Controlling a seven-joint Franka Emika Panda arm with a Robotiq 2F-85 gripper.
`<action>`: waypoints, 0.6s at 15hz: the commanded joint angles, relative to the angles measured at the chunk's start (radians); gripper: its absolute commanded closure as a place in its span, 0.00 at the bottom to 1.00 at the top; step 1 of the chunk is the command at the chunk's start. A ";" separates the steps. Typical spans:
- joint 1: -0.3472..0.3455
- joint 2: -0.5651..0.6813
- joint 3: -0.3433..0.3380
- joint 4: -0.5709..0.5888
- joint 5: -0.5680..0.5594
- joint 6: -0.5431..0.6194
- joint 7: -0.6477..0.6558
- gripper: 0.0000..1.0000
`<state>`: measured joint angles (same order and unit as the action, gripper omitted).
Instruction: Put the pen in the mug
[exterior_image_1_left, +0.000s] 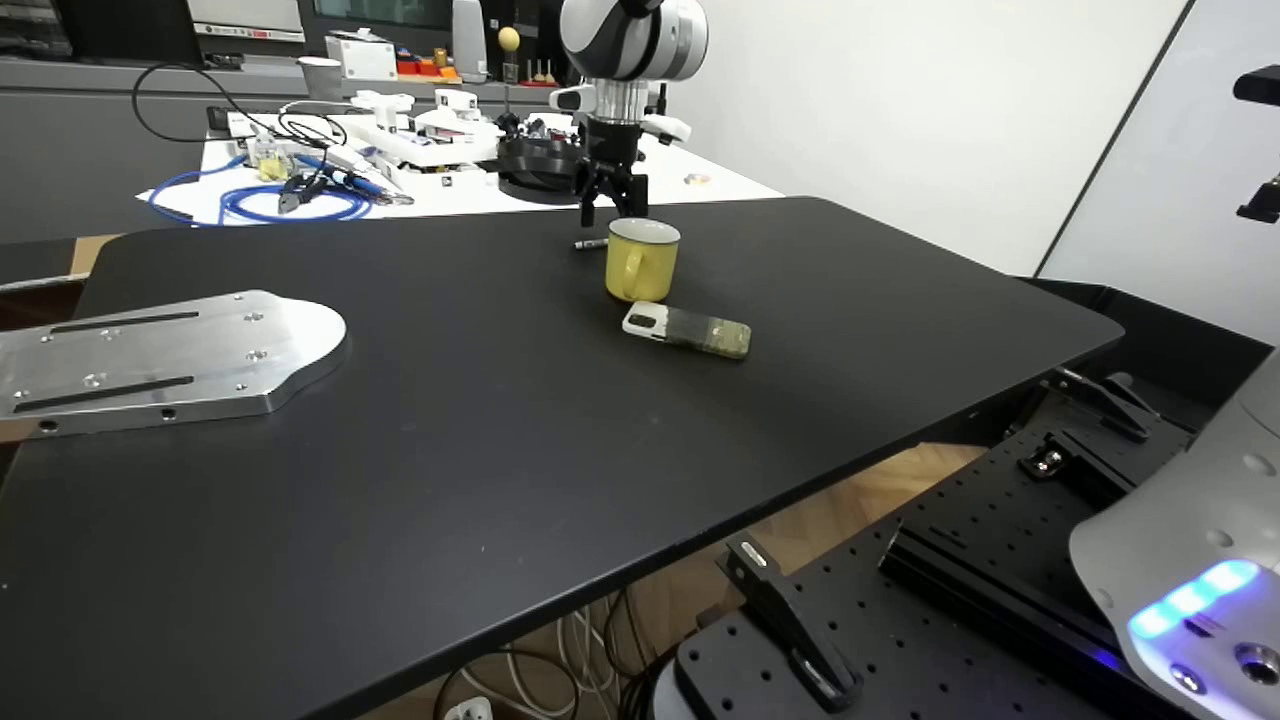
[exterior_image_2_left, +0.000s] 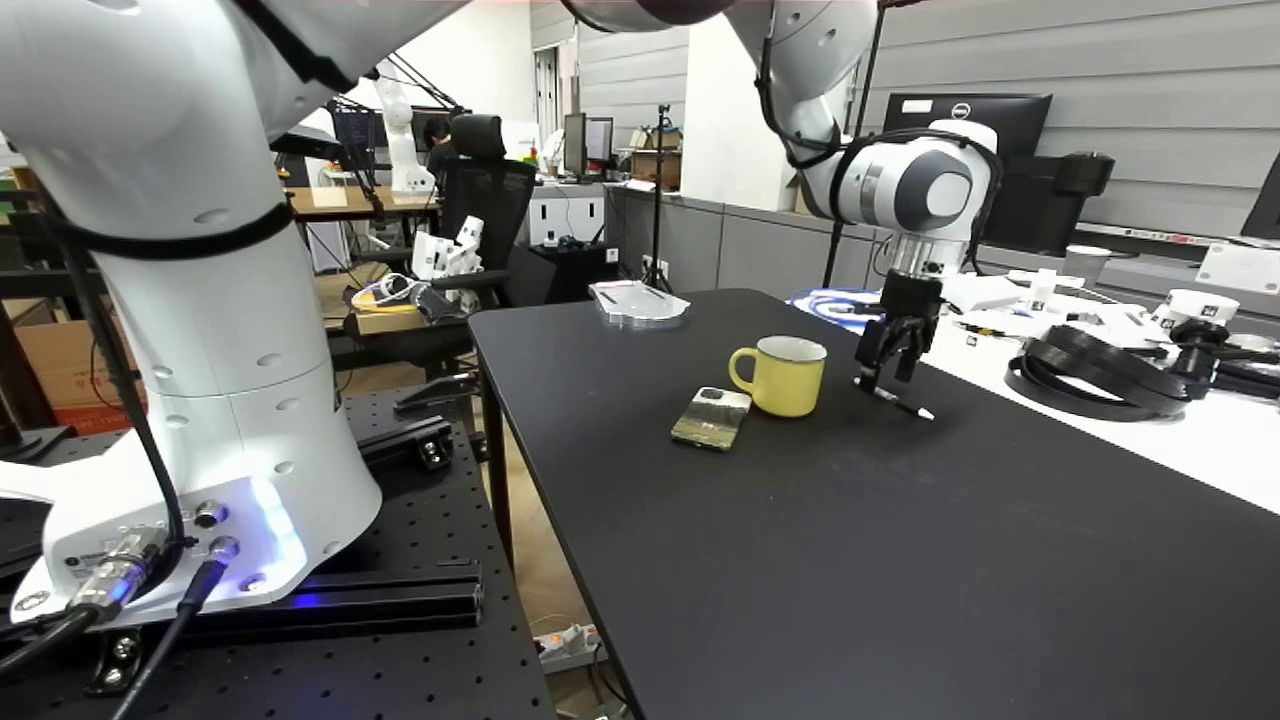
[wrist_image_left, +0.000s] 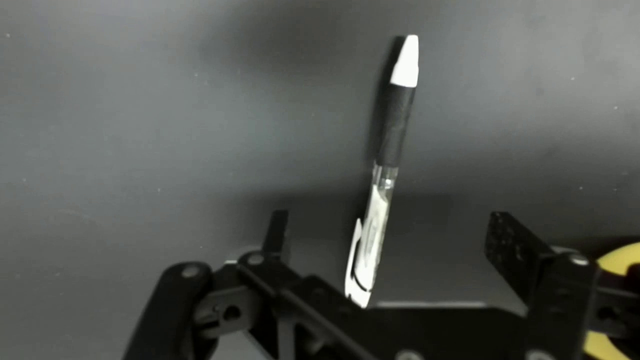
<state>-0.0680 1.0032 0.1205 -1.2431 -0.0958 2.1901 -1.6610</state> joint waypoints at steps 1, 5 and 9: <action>0.008 0.039 0.000 0.050 0.003 0.005 0.002 0.00; 0.020 0.055 -0.006 0.055 -0.006 0.028 0.009 0.25; 0.029 0.052 -0.013 0.065 -0.015 0.047 0.016 0.49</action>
<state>-0.0507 1.0384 0.1187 -1.2187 -0.0997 2.2375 -1.6607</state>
